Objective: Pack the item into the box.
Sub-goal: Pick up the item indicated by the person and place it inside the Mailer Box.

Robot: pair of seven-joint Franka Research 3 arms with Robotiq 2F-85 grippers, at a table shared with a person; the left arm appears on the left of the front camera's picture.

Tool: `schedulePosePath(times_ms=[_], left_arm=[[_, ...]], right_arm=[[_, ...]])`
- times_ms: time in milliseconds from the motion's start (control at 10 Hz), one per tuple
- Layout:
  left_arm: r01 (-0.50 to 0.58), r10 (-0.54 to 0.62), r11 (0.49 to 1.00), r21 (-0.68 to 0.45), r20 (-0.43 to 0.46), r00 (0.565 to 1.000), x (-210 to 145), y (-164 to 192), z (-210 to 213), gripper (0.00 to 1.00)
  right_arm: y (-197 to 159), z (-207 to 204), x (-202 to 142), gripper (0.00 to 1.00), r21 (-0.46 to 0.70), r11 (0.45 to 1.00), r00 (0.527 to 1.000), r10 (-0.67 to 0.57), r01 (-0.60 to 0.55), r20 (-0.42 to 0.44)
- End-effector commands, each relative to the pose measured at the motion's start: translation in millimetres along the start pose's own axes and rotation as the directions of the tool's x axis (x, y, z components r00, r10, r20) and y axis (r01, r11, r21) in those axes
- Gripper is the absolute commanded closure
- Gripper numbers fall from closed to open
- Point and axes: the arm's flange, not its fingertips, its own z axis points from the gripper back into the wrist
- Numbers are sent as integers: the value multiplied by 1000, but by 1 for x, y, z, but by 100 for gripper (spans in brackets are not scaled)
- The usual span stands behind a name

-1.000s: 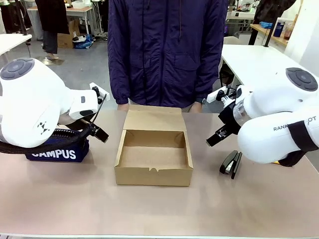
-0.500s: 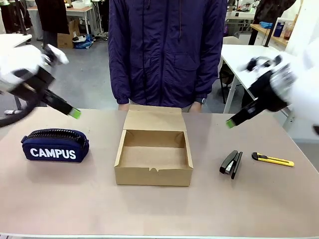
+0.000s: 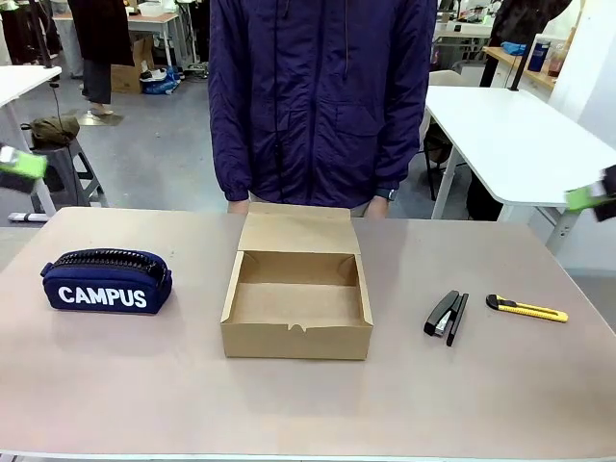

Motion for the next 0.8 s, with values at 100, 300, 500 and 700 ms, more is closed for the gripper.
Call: schedulePosePath(times_ms=[100,300,500,700], left_arm=[[-176,182,982,-67,106,978,-58,39,-8,0],[-255,291,950,-178,223,930,-66,50,-9,0],[-269,330,933,-240,267,905,-51,0,-25,0],[-298,349,928,-224,239,906,-49,3,-36,0]], right_arm=[[-81,17,-54,0,281,942,968,-224,185,113],[-129,15,-66,0,382,883,935,-337,273,108],[-164,2,-74,0,483,809,902,-423,336,82],[-167,-2,-75,0,522,800,905,-410,298,112]])
